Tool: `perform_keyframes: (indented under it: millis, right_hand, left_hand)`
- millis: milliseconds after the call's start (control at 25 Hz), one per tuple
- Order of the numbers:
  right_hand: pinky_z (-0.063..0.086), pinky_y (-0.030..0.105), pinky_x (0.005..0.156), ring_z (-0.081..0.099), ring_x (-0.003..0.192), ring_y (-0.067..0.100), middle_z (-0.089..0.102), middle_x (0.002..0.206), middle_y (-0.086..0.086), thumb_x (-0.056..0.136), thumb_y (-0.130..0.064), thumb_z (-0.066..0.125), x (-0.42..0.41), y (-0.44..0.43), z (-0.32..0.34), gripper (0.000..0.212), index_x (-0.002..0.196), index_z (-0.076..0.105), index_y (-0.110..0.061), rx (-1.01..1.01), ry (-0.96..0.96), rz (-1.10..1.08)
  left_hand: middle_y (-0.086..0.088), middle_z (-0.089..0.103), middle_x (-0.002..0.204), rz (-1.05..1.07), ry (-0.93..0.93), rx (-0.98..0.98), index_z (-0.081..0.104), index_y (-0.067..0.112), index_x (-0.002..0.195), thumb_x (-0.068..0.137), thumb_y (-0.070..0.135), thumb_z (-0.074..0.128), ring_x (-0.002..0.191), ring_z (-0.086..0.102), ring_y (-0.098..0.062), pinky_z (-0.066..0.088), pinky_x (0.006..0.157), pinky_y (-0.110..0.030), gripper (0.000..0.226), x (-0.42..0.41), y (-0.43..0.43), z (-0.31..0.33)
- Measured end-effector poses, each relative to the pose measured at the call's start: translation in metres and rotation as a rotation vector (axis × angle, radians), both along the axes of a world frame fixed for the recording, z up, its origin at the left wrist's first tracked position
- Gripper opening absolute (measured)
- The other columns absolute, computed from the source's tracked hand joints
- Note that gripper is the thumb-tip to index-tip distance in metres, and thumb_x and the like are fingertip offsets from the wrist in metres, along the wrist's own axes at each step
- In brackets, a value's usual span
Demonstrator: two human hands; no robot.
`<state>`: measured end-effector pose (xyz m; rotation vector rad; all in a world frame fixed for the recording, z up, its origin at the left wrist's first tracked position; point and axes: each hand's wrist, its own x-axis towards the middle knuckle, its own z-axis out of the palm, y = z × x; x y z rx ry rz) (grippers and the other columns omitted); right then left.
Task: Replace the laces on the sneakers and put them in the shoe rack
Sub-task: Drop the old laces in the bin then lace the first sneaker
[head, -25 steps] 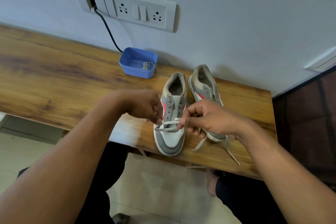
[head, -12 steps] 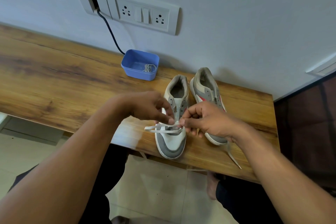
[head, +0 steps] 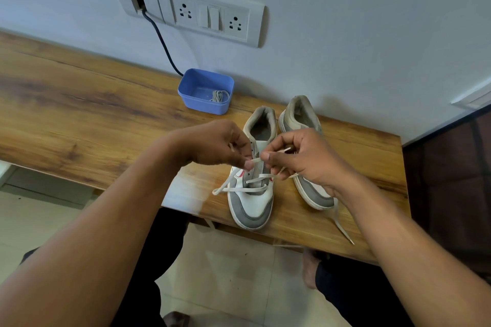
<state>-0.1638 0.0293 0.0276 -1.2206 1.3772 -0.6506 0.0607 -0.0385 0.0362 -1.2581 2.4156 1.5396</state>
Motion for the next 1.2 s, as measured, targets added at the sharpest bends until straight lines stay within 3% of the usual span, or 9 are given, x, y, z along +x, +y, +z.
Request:
perform_keyframes:
  millis: [120, 240, 440, 640, 760, 920, 1080, 1200]
  right_hand:
    - [0.063, 0.029, 0.067, 0.072, 0.073, 0.022, 0.077, 0.082, 0.016, 0.090, -0.005, 0.080, -0.004, -0.001, -0.001, 0.011, 0.098, 0.076, 0.001, 0.005, -0.052, -0.035]
    - [0.065, 0.032, 0.069, 0.073, 0.076, 0.025, 0.077, 0.088, 0.022, 0.088, -0.003, 0.079, 0.004, 0.000, -0.003, 0.014, 0.101, 0.075, 0.002, -0.008, -0.113, -0.041]
    - [0.066, 0.035, 0.078, 0.077, 0.087, 0.031, 0.077, 0.105, 0.026, 0.092, 0.004, 0.072, -0.005, -0.007, 0.002, 0.021, 0.112, 0.072, 0.008, 0.027, -0.228, -0.047]
    - [0.066, 0.034, 0.071, 0.075, 0.078, 0.022, 0.079, 0.090, 0.016, 0.084, -0.002, 0.083, 0.005, -0.008, -0.007, 0.014, 0.097, 0.080, -0.008, -0.067, -0.016, -0.104]
    - [0.065, 0.030, 0.067, 0.075, 0.074, 0.022, 0.079, 0.088, 0.019, 0.079, 0.000, 0.086, 0.006, -0.010, -0.007, 0.020, 0.096, 0.076, 0.000, -0.034, -0.092, -0.204]
    - [0.060, 0.021, 0.058, 0.077, 0.069, 0.021, 0.078, 0.088, 0.022, 0.081, 0.007, 0.081, 0.011, -0.010, -0.001, 0.022, 0.101, 0.071, 0.007, 0.003, -0.208, -0.258]
    - [0.067, 0.040, 0.078, 0.079, 0.085, 0.035, 0.078, 0.092, 0.024, 0.083, 0.008, 0.080, 0.015, -0.010, -0.006, 0.020, 0.100, 0.071, 0.005, -0.027, -0.274, -0.285]
    - [0.067, 0.040, 0.075, 0.078, 0.083, 0.035, 0.078, 0.090, 0.023, 0.085, 0.006, 0.079, 0.017, -0.010, -0.011, 0.016, 0.099, 0.072, 0.003, -0.011, -0.214, -0.253]
  left_hand:
    - [-0.007, 0.075, 0.082, 0.013, 0.003, 0.075, 0.077, 0.016, 0.087, 0.088, 0.030, 0.079, 0.071, 0.060, -0.010, 0.051, 0.064, -0.025, 0.014, 0.006, 0.000, 0.001]
    - [-0.009, 0.078, 0.086, 0.084, 0.139, 0.104, 0.075, 0.007, 0.094, 0.090, 0.023, 0.076, 0.079, 0.070, -0.017, 0.057, 0.071, -0.026, 0.017, -0.004, 0.008, 0.001]
    - [-0.018, 0.077, 0.081, 0.321, 0.256, 0.173, 0.074, -0.002, 0.096, 0.087, 0.013, 0.078, 0.072, 0.075, -0.023, 0.061, 0.064, -0.027, 0.018, -0.007, 0.006, 0.004]
    - [-0.008, 0.071, 0.066, 0.465, 0.170, 0.151, 0.077, 0.001, 0.089, 0.085, 0.011, 0.081, 0.052, 0.057, -0.013, 0.047, 0.046, -0.020, 0.011, -0.014, 0.010, 0.000]
    - [-0.005, 0.065, 0.061, 0.490, 0.160, 0.140, 0.078, 0.003, 0.086, 0.086, 0.011, 0.080, 0.052, 0.046, -0.016, 0.038, 0.042, -0.021, 0.008, -0.014, 0.010, -0.001]
    - [-0.005, 0.068, 0.062, 0.541, 0.200, 0.128, 0.078, 0.004, 0.086, 0.082, 0.017, 0.084, 0.050, 0.046, -0.012, 0.038, 0.044, -0.021, 0.015, -0.014, 0.012, -0.001]
    - [-0.002, 0.069, 0.062, 0.553, 0.177, 0.091, 0.078, 0.005, 0.084, 0.083, 0.013, 0.083, 0.044, 0.046, -0.004, 0.037, 0.043, -0.016, 0.009, -0.015, 0.010, -0.005]
    - [0.002, 0.067, 0.064, 0.543, 0.071, 0.046, 0.078, 0.006, 0.083, 0.084, 0.014, 0.081, 0.046, 0.051, 0.002, 0.039, 0.045, -0.013, 0.009, -0.015, 0.010, -0.009]
